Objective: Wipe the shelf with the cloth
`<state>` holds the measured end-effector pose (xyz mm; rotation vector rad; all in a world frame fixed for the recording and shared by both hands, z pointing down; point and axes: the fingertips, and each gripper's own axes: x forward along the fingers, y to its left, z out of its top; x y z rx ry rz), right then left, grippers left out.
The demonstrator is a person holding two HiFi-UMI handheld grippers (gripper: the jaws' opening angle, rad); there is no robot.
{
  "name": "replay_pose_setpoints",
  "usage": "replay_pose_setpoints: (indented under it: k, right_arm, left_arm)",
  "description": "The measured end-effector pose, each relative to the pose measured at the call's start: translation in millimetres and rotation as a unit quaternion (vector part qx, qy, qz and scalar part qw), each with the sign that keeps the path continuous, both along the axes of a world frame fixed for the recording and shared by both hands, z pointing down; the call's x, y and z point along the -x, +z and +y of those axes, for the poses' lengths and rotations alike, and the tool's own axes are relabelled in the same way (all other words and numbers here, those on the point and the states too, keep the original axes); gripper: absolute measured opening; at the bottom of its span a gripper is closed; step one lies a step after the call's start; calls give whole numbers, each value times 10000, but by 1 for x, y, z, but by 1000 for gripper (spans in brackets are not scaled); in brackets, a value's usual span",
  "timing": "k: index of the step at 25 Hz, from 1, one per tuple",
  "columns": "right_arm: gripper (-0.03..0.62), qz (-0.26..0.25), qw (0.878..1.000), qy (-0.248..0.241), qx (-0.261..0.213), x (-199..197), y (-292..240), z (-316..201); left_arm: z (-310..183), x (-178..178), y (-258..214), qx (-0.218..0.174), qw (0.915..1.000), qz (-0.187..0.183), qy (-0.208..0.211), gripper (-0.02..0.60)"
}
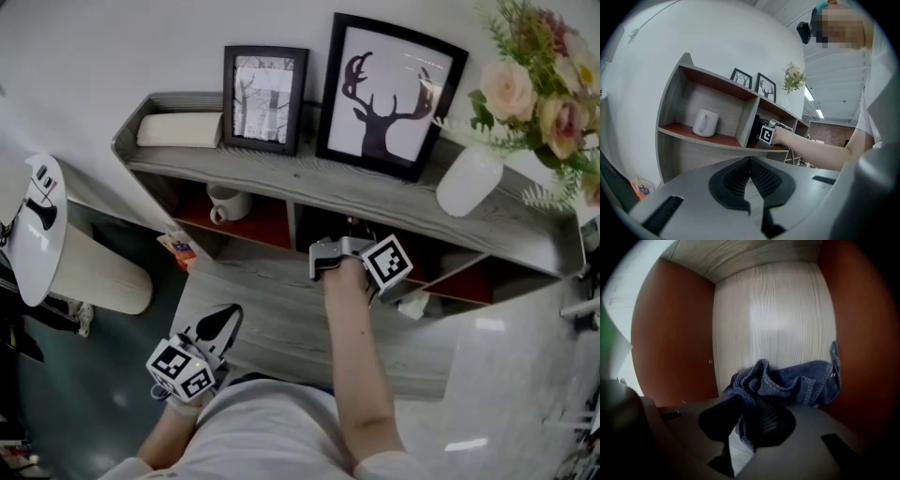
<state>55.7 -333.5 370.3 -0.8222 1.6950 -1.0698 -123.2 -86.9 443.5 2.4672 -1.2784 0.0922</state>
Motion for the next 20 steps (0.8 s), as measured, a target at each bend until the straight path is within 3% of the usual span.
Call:
replay_pose_setpoints:
  k: [10,20]
  right_arm:
    - [89,-130,9950,977,168,-92,-1,12]
    - [88,-542,9753,2023,697,-172,22,28]
  left_arm:
    - [-6,-34,0,2,9987,-35,504,15]
    - [-10,-57,1,-16,9968,-80,801,15]
